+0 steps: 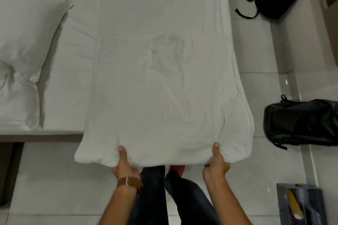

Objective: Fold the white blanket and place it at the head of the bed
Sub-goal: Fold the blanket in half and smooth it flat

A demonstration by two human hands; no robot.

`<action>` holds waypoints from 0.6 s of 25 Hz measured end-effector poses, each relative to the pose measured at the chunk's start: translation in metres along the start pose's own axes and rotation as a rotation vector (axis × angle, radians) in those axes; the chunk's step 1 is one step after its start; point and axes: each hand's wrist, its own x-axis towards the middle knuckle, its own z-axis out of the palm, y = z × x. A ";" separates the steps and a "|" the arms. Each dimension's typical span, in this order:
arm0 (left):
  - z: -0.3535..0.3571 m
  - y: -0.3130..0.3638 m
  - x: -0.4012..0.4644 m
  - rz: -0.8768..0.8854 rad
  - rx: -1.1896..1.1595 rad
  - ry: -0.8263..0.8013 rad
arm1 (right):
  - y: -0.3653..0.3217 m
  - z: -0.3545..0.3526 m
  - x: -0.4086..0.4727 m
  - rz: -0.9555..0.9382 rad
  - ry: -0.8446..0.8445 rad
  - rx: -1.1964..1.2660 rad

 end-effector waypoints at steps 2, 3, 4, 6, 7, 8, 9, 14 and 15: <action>0.000 0.005 -0.011 -0.030 -0.038 -0.037 | -0.005 -0.004 -0.015 0.015 -0.022 0.022; 0.003 0.009 -0.012 -0.039 -0.055 -0.064 | -0.010 -0.001 -0.021 0.019 -0.040 0.037; 0.010 0.015 -0.013 -0.046 -0.070 -0.095 | -0.015 0.003 -0.026 0.031 -0.061 0.052; 0.029 0.030 -0.022 -0.043 -0.098 -0.148 | -0.029 0.018 -0.036 0.051 -0.086 0.068; 0.037 0.037 -0.026 -0.038 -0.121 -0.177 | -0.035 0.024 -0.041 0.054 -0.099 0.078; 0.046 0.044 -0.030 -0.034 -0.151 -0.210 | -0.040 0.030 -0.046 0.051 -0.111 0.088; 0.054 0.051 -0.036 -0.031 -0.185 -0.238 | -0.045 0.035 -0.050 0.049 -0.123 0.100; 0.091 0.080 -0.055 0.003 -0.241 -0.343 | -0.064 0.066 -0.059 -0.035 -0.196 0.203; 0.100 0.087 -0.055 0.023 -0.244 -0.351 | -0.070 0.077 -0.061 -0.059 -0.211 0.218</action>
